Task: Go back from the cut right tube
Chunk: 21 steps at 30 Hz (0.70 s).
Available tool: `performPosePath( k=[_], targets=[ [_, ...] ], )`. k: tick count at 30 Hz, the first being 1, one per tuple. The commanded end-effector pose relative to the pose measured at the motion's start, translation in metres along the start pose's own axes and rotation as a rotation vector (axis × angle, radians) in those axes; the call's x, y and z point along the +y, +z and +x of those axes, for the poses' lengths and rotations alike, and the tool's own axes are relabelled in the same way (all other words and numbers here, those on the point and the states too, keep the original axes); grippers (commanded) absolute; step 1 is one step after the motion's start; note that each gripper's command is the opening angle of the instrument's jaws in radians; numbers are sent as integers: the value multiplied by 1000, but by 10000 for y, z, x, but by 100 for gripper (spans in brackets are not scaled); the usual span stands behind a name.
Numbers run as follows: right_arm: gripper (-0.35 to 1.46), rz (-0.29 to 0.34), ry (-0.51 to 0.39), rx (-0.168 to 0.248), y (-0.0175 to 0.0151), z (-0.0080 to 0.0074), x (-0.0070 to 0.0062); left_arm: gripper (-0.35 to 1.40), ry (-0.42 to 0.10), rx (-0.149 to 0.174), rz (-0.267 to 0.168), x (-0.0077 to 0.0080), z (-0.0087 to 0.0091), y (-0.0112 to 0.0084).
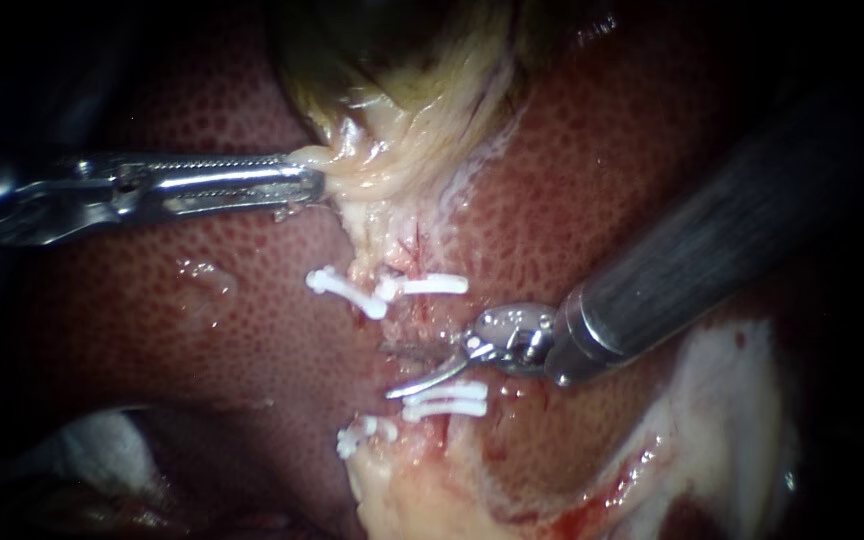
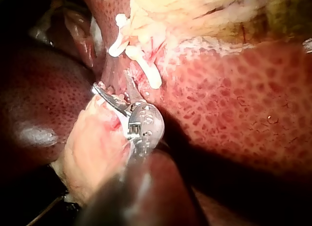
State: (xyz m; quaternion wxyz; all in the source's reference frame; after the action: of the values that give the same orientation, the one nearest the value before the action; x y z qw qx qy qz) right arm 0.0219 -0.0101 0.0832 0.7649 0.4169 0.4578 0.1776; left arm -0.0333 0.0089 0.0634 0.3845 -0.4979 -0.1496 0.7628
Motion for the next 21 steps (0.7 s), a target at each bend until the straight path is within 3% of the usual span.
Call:
performPosePath(
  k=[1, 5, 8, 11, 14, 16, 21],
  targets=[
    [88, 1, -1, -1, 0, 0, -1, -35, 0, 0, -1, 0, 0, 0],
    [103, 4, -2, -2, -4, -3, -8, -35, 0, 0, -1, -1, 0, -1],
    [113, 10, -69, -8, -11, -7, -18, -35, 0, 0, -2, -2, -1, -1],
    [123, -23, -118, -1, -25, -8, -28, -35, 1, 0, -2, -4, -1, -1],
    [136, -100, -193, 12, -49, -3, -34, -35, 1, -1, -3, -4, -2, -2],
    [143, -188, -241, 26, -70, 6, -37, -35, 1, -1, -3, -4, -2, -2],
    [143, -268, -316, 31, -121, 31, -47, -35, 1, -1, -3, -5, -2, -2]
  ],
)
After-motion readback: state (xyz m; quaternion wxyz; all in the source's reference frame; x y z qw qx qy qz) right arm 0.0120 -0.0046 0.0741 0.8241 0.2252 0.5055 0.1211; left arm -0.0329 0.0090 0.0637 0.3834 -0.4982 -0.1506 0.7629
